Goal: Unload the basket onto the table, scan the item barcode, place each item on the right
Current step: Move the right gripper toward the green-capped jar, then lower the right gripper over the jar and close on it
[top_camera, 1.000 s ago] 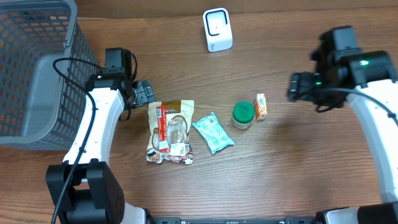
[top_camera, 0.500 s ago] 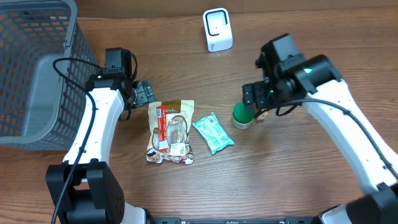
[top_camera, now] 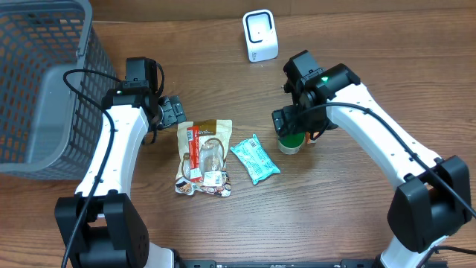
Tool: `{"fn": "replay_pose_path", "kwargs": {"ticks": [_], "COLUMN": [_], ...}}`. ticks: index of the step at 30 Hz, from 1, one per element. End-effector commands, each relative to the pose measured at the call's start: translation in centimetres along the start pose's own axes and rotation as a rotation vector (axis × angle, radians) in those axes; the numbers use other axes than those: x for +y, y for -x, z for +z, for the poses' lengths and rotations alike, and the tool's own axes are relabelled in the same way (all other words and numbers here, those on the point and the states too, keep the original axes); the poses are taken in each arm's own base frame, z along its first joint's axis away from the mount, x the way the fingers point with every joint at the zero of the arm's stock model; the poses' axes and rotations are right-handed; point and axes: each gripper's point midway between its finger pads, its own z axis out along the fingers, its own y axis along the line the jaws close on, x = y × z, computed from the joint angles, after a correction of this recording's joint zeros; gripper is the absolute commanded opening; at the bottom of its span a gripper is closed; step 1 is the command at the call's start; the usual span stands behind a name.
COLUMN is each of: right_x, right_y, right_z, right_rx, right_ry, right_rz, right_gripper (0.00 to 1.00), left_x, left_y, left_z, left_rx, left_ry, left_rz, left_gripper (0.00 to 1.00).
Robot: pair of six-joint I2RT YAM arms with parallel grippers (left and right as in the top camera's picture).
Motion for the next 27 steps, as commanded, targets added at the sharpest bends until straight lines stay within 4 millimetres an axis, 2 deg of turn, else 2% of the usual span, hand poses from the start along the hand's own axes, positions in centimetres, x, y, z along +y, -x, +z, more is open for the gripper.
{"fn": "replay_pose_path", "kwargs": {"ticks": [1,6,21,22,25,27], "right_x": [0.7,1.4,0.4,0.3,0.4,0.5], "right_y": [0.0,-0.3,-1.0,-1.0,-0.8,-0.5], "right_z": [0.7,2.1,6.2,6.3,6.4,6.4], "right_rx": [-0.007,-0.018,-0.049,-0.052,-0.066,-0.079], "right_ry": [0.001,0.001,-0.037,-0.037,-0.033,-0.029], "right_rz": [-0.034,-0.108,-0.140,-0.139,-0.111,-0.070], "right_gripper": [0.98,0.98,1.00,0.99,0.87,0.84], "left_x": [-0.4,-0.4,-0.4,-0.4,-0.4,-0.4], "left_y": [0.7,0.7,0.7,0.7,0.7,0.7], "left_z": [-0.6,-0.6,-0.6,-0.6,-0.6,-0.6], "left_rx": [-0.027,-0.027,-0.027,-0.027,-0.027,-0.027], "left_ry": [-0.010,-0.010,-0.010,-0.010,-0.010,-0.010], "left_rz": [-0.009,-0.009,-0.009,-0.009,-0.009,-0.009], "left_gripper": [1.00,1.00,1.00,1.00,1.00,1.00]}}
